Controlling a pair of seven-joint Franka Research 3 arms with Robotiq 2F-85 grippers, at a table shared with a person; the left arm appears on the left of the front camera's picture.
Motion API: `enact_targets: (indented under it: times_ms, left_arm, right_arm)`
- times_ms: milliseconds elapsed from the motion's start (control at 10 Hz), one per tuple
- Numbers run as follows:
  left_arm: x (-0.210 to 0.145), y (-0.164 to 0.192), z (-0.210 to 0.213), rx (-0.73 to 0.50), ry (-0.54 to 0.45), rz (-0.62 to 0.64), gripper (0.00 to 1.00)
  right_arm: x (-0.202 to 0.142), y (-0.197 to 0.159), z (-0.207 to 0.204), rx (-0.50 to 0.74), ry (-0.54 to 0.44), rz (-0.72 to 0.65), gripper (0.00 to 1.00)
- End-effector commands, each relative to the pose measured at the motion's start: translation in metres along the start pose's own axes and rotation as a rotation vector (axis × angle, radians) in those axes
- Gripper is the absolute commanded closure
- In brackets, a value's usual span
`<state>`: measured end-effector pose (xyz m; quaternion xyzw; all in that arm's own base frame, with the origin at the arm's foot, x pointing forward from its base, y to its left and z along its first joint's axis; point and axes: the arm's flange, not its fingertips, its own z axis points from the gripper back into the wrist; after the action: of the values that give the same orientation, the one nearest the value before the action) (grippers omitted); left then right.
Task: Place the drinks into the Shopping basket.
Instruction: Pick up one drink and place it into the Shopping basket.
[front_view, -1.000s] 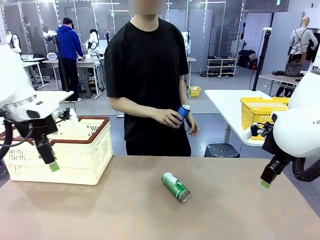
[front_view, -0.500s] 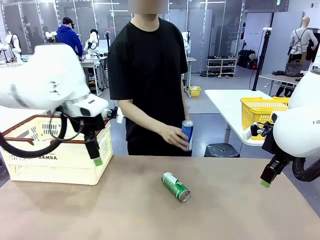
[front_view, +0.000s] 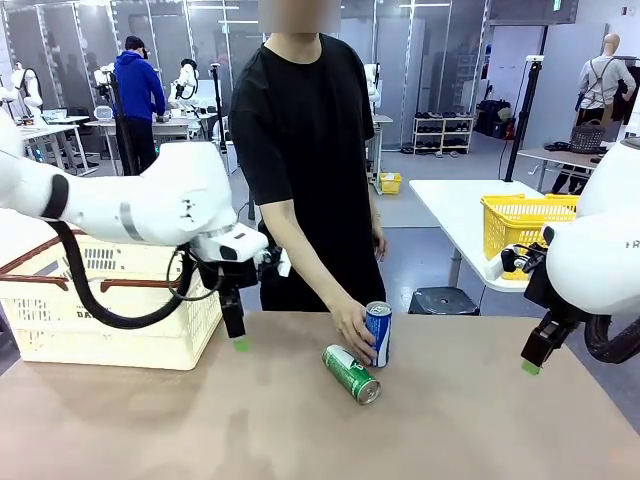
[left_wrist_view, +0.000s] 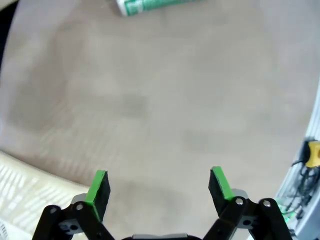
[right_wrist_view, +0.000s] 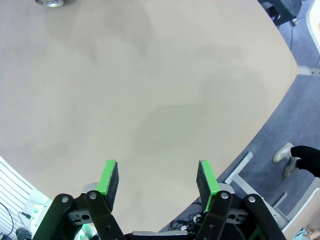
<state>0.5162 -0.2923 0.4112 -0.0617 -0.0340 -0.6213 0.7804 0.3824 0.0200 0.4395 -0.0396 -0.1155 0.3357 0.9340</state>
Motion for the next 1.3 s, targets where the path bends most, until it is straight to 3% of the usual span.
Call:
enact_targets:
  times_ms: [0,200,500,900,1200]
  left_arm:
    - [0.009,0.007,-0.018,-0.037,-0.001,-0.037,0.00]
    - [0.008,0.002,-0.022,-0.028,-0.027,-0.047,0.00]
    - [-0.009,-0.025,0.017,0.031,-0.082,-0.075,0.00]
    - [-0.080,-0.086,0.067,0.102,-0.113,-0.123,0.00]
    - [-0.116,-0.090,0.073,0.134,-0.136,-0.093,0.00]
  right_arm:
    - [-0.002,-0.001,0.000,0.002,-0.002,-0.004,0.21]
    - [-0.002,-0.001,0.000,0.002,-0.002,-0.004,0.21]
    - [-0.002,-0.001,0.000,0.002,-0.002,-0.004,0.21]
    - [-0.002,-0.001,0.000,0.002,-0.002,-0.004,0.21]
    - [-0.002,-0.001,0.000,0.002,-0.002,-0.004,0.21]
